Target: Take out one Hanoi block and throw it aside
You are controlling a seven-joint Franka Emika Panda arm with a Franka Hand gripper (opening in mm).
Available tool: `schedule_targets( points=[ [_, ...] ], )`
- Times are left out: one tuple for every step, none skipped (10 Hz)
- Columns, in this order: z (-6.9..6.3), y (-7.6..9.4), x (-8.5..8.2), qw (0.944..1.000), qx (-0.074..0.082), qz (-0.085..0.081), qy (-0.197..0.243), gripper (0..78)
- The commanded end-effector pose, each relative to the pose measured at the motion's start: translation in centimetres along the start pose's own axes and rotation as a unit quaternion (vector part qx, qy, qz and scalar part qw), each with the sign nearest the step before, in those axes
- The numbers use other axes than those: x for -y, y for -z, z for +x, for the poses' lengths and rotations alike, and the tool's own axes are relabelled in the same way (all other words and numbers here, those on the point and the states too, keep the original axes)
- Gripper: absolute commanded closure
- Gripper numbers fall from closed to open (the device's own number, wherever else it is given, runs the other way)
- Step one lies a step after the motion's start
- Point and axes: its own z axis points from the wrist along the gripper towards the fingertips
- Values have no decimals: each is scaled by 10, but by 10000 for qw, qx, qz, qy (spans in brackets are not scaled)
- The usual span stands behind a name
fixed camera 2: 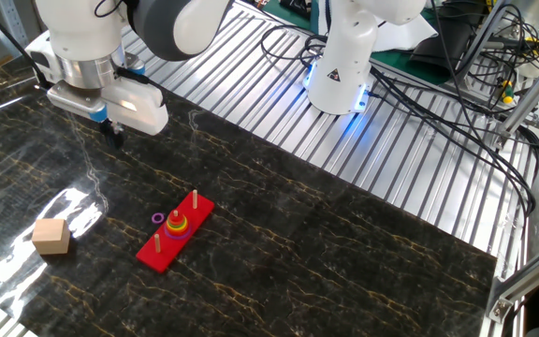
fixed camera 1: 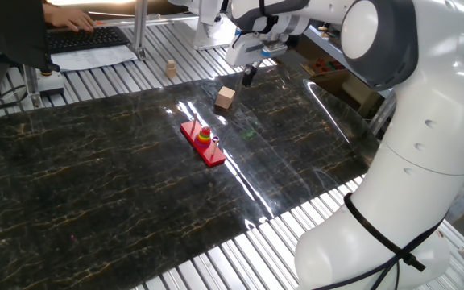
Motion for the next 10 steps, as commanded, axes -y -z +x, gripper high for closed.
schedule_targets(
  points=[
    [2,71,-65,9992,-309,112,-249,764],
    [2,71,-65,9992,-290,180,-208,764],
    [2,71,-65,9992,-284,181,-211,764],
    [2,71,-65,9992,-280,183,-211,764],
    [2,71,-65,9992,-273,185,-211,764],
    [2,71,-65,9992,-272,184,-207,764],
    [2,71,-65,9993,-272,184,-201,764],
    [2,71,-65,9993,-272,184,-201,764],
    [2,71,-65,9993,-272,185,-204,764],
    [2,71,-65,9991,-279,208,-245,764]
  ],
)
